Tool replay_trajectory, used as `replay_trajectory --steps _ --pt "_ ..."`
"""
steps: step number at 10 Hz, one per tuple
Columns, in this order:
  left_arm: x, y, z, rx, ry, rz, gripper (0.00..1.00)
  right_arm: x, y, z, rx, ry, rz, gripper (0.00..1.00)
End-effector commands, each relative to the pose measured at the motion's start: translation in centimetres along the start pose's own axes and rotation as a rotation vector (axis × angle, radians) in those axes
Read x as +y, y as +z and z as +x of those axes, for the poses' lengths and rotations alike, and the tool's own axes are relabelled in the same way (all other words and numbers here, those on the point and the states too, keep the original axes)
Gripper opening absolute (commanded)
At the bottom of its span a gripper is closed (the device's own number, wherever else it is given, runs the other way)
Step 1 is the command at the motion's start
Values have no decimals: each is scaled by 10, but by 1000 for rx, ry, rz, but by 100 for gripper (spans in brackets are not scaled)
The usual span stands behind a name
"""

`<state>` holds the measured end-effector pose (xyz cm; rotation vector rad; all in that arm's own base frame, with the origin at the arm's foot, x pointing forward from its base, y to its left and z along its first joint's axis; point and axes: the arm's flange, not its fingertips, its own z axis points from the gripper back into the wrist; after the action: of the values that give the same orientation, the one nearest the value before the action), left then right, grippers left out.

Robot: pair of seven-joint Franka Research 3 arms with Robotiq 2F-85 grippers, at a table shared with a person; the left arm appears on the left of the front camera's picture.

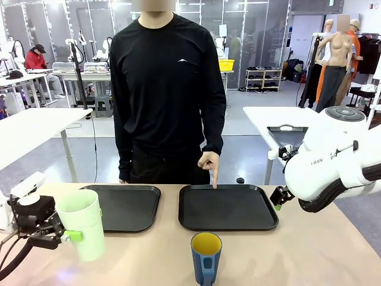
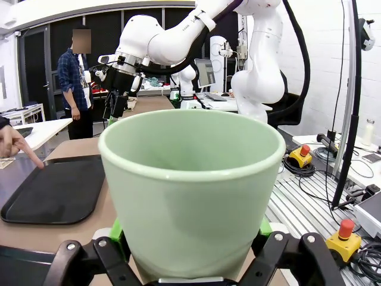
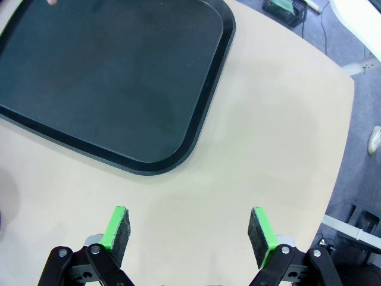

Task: Sort and store the cups by type.
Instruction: Place the picked Reusable plastic cup into the Flat Tray indicated by the person.

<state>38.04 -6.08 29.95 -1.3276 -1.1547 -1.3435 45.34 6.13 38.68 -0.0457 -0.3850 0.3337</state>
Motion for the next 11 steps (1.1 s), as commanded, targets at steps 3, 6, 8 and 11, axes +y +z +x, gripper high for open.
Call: replay_trajectory --steps 3,6,8,11 --pt "1 1 1 0 -12 2 30 -1 0 0 2 -3 0 100" --pt "1 1 1 0 -12 2 30 -1 0 0 2 -3 0 100" --pt "1 1 1 0 -12 2 30 -1 0 0 2 -3 0 100" --pt "1 1 1 0 -12 2 30 -1 0 0 2 -3 0 100"
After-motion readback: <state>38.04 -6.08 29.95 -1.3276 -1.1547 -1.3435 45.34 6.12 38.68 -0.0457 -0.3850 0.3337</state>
